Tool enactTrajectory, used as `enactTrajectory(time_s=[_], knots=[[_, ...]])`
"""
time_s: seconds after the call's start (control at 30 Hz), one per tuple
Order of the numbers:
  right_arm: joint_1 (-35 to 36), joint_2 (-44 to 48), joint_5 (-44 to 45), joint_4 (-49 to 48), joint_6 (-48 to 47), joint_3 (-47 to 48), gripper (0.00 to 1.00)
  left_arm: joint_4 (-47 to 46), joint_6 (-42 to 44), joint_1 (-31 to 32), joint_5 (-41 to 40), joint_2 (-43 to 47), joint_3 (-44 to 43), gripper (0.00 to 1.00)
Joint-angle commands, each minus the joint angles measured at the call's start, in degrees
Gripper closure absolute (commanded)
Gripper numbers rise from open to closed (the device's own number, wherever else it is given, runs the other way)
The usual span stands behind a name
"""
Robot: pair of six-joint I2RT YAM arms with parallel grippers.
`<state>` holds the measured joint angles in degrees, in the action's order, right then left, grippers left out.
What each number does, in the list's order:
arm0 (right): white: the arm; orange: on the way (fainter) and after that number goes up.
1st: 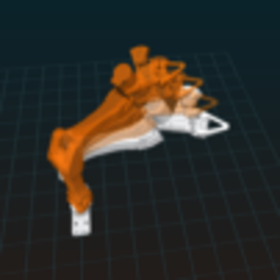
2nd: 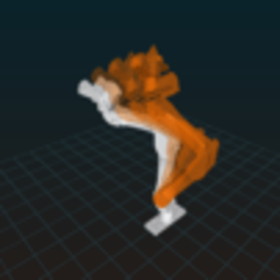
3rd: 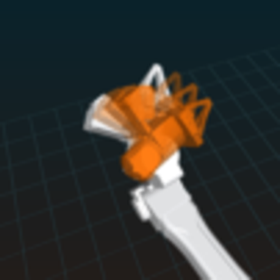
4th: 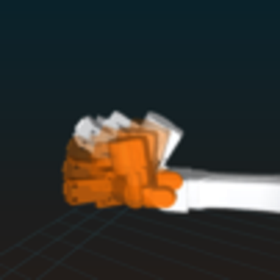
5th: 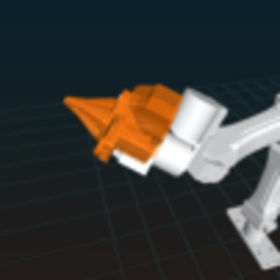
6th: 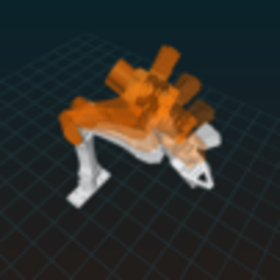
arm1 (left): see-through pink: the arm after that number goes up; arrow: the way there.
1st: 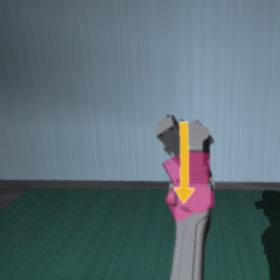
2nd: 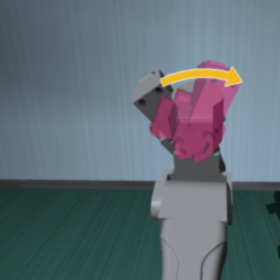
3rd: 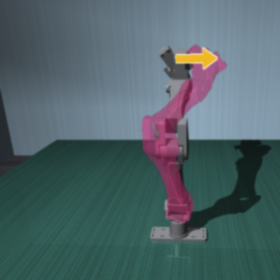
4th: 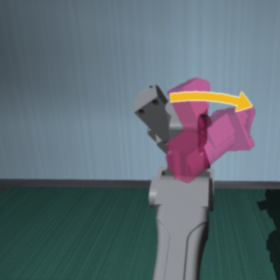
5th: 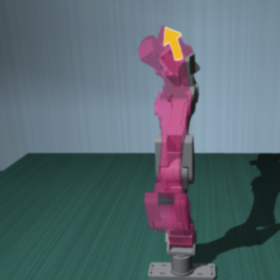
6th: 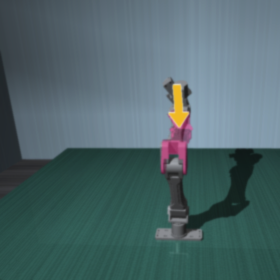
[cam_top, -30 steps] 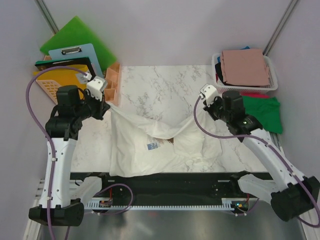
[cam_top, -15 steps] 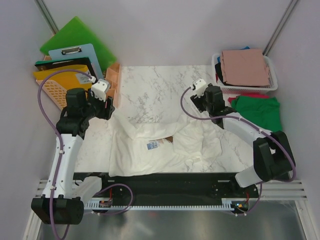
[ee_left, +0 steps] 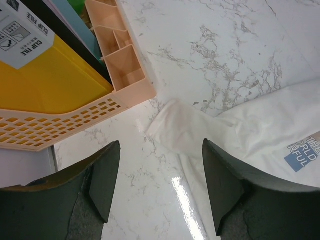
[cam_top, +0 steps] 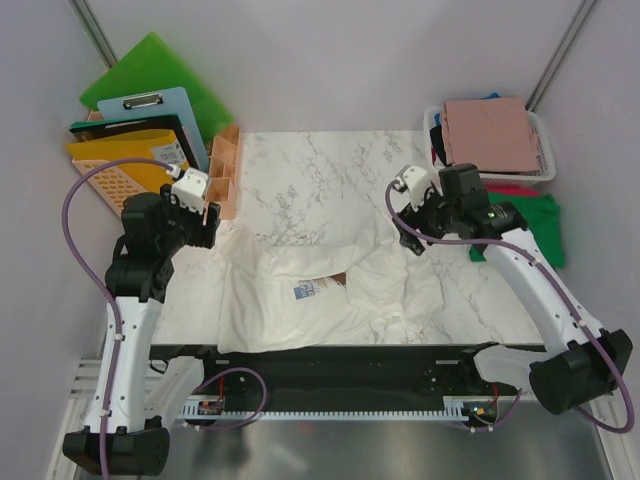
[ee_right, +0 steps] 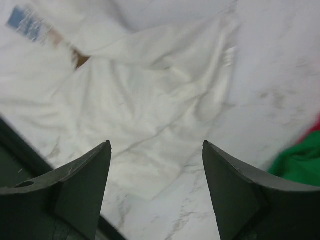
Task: Fold and stack the t-shirts
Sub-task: Flatten the tshirt out
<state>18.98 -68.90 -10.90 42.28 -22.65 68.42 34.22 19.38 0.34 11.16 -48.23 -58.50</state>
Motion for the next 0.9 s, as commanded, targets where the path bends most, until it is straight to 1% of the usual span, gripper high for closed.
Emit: enactTrajectory(time_s=[0.0,0.1,0.2,0.3,0.33,0.4,0.53,0.67,0.8,0.87], knots=[[0.00,-8.42,-25.77,22.22,-3.09,0.84,0.19,0.76,-0.30,-0.25,2.73,-1.34,1.55,0.26],[0.09,-11.94,-28.21,21.79,-3.36,-1.53,0.18,0.85,-0.31,-0.25,2.03,-1.43,1.11,0.26],[0.00,-12.66,-24.79,17.58,-1.17,-4.78,0.18,1.46,0.48,-0.25,1.76,-0.56,-0.12,0.26],[0.00,-14.58,-23.21,18.62,-2.21,-3.83,0.20,2.52,1.28,-0.25,1.24,-0.73,-1.17,0.26],[0.00,-15.11,-20.77,19.15,-2.74,-3.48,0.21,2.70,1.45,-0.25,0.71,-0.81,-1.26,0.26],[0.00,-15.73,-18.56,20.91,-4.68,-3.21,0.23,3.05,1.63,-0.25,0.53,-0.73,-1.53,0.26],[0.00,-16.08,-15.57,20.65,-4.86,-4.26,0.24,2.35,1.46,-0.25,0.79,-0.38,0.05,0.26],[0.00,-21.69,-13.19,21.00,-5.82,-4.70,0.27,1.91,0.58,-0.25,1.67,-2.22,0.05,0.26],[0.00,-24.87,-13.71,19.25,-5.47,-5.05,0.31,1.29,-0.39,-0.25,2.38,-2.22,0.05,0.26],[0.18,-25.92,-14.33,18.45,-4.77,-4.97,0.31,1.12,-0.39,-0.25,2.38,-2.13,0.05,0.26]])
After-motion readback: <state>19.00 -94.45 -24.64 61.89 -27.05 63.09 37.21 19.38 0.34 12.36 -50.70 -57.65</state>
